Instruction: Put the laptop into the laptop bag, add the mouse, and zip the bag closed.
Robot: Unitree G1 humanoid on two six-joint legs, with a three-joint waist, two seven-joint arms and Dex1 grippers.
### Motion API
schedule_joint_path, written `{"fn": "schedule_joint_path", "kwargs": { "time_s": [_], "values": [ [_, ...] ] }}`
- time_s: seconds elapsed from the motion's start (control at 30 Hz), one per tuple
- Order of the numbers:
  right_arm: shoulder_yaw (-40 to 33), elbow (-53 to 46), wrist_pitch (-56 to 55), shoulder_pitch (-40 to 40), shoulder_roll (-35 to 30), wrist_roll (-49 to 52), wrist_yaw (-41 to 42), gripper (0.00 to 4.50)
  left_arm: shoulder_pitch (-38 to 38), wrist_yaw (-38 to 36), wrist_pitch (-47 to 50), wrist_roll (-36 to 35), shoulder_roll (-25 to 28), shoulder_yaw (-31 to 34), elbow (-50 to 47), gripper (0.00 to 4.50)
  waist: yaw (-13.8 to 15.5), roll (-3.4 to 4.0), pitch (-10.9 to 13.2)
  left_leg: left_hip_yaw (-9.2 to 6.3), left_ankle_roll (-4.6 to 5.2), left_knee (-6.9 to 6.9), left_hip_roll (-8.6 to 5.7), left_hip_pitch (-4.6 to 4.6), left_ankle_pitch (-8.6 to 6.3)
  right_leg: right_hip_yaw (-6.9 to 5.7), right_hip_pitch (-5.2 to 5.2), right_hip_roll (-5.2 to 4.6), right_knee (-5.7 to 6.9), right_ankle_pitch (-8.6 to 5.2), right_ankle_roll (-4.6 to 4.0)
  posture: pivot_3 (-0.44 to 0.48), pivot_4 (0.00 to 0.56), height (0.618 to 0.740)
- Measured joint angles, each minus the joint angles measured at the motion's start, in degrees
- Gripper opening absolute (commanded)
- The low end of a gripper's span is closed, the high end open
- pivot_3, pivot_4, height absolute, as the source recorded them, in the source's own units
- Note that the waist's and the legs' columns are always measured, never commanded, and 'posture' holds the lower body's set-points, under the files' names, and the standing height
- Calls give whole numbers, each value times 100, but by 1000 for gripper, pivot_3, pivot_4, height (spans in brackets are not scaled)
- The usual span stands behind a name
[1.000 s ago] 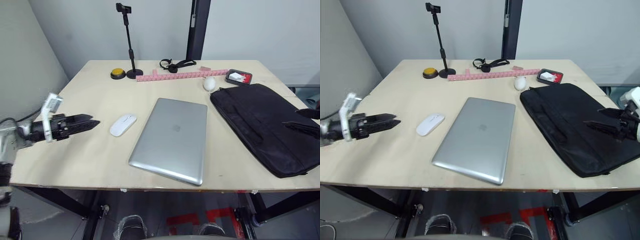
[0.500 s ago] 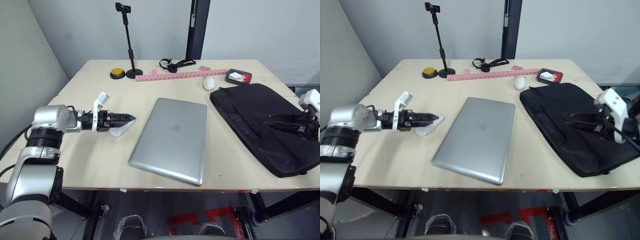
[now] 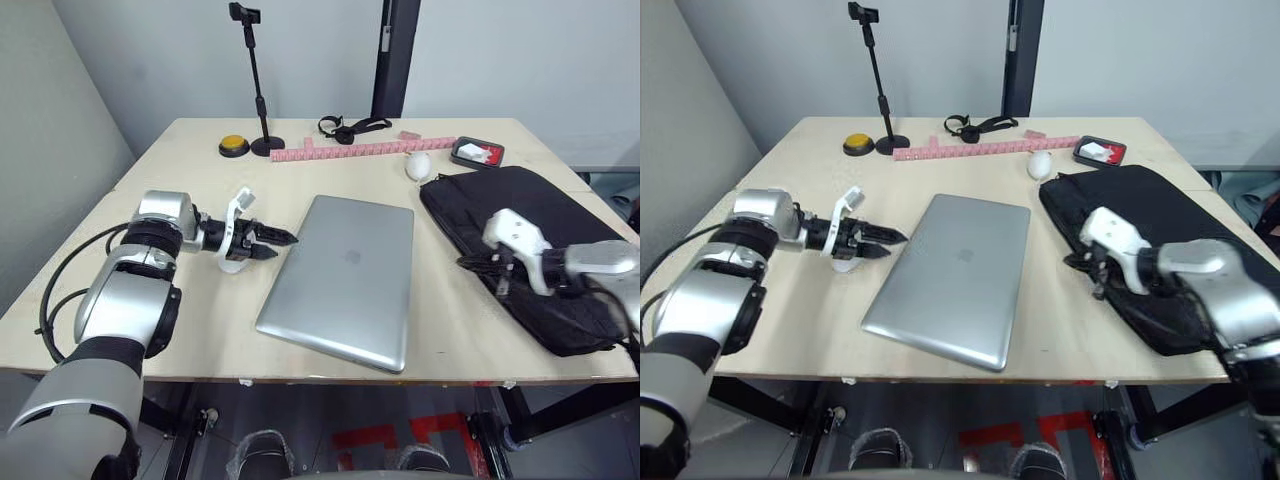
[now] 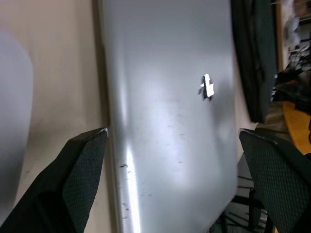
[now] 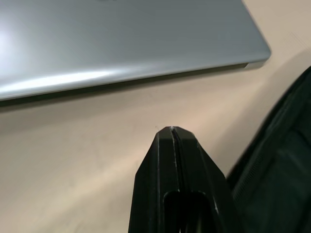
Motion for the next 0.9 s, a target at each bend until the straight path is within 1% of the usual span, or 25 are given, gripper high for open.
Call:
{"fn": "schedule_joint_path", "kwargs": {
  "time_s": [0.07, 0.13, 0.23, 0.33, 0.47, 0.53, 0.63, 0.73, 0.8, 0.9],
  "values": [
    [298, 154, -87, -86, 108, -264, -67, 8, -27, 26, -163, 101, -18, 68, 220, 4500, 7, -1, 1, 0, -2, -3, 0, -2, -1, -1, 0, 0, -5, 0, 0, 0, 150, 740],
    [537, 332, -128, -248, 258, -482, -133, 8, -177, 182, -288, 156, -94, 278, 454, 4500, 33, -4, 3, -2, -2, -4, -1, -2, -1, -4, 0, 0, -6, 1, 0, 0, 150, 740],
    [801, 479, -177, -381, 417, -742, -176, 8, -412, 249, -309, 150, -237, 588, 590, 4500, 78, -5, 4, -3, -3, -3, -2, -2, -1, -4, 3, -1, -9, 2, -3, 0, 150, 740],
    [985, 629, -168, -465, 588, -940, -211, 8, -470, 269, -308, 158, -341, 805, 606, 4500, 57, -5, 4, -2, -3, -6, -2, -1, -2, -4, 5, -1, -11, 3, -3, 0, 150, 740],
    [1176, 765, -105, -745, 819, -1171, -246, 8, -363, 364, -421, 232, -554, 882, 657, 4500, 1, -6, 5, -3, -6, -6, -2, 1, -1, -4, 7, -1, -6, 5, -1, 0, 150, 740],
    [1203, 806, -63, -803, 905, -1224, -243, 8, -326, 436, -540, 264, -553, 993, 709, 4500, -7, -5, 4, -3, -7, -7, -2, 9, -1, -4, 17, -1, -5, 5, -1, 0, 150, 740],
    [1246, 844, -32, -873, 1032, -1291, -226, 8, -221, 742, -771, 376, -555, 1139, 856, 4500, -7, -5, 4, -3, -24, -6, -2, 25, -12, -3, 35, -1, -7, 5, -1, 0, 150, 740],
    [1305, 845, 31, -929, 1119, -1319, -183, 8, -166, 887, -918, 365, -553, 1437, 1000, 4500, 3, -7, 4, -4, -25, -6, -2, 34, -13, -3, 45, -1, -7, 5, -1, 0, 150, 740],
    [1329, 812, 43, -934, 1173, -1331, -153, 8, -167, 906, -976, 395, -549, 1477, 1011, 4500, -4, -7, 4, -4, -50, -6, -1, 37, -28, -3, 47, -1, -4, 5, -1, 0, 150, 740],
    [1359, 751, 65, -934, 1217, -1343, -106, 8, -173, 906, -1011, 440, -544, 1539, 1047, 4500, -15, -7, 4, -4, -56, -7, -1, 38, -30, -3, 47, -1, -2, 5, -1, 0, 150, 740]
  ]
}}
